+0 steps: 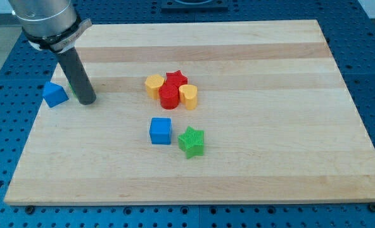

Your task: Slide the green circle above the blue triangle

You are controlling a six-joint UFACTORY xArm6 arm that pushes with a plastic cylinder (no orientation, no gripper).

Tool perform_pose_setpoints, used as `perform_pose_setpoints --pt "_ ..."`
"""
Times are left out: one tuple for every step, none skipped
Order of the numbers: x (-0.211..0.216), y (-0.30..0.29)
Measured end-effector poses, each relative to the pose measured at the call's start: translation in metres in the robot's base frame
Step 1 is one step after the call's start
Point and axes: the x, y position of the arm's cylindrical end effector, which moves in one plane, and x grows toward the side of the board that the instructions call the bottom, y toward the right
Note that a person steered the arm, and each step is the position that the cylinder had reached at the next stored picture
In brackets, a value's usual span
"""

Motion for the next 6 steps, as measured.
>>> perform_pose_setpoints --pt "-0.005 0.023" --pt "-0.017 0.02" --pt "-0.018 0.003" --pt "-0.018 -0.008" --pt "-0.019 -0.008" --pt "-0.03 -0.019"
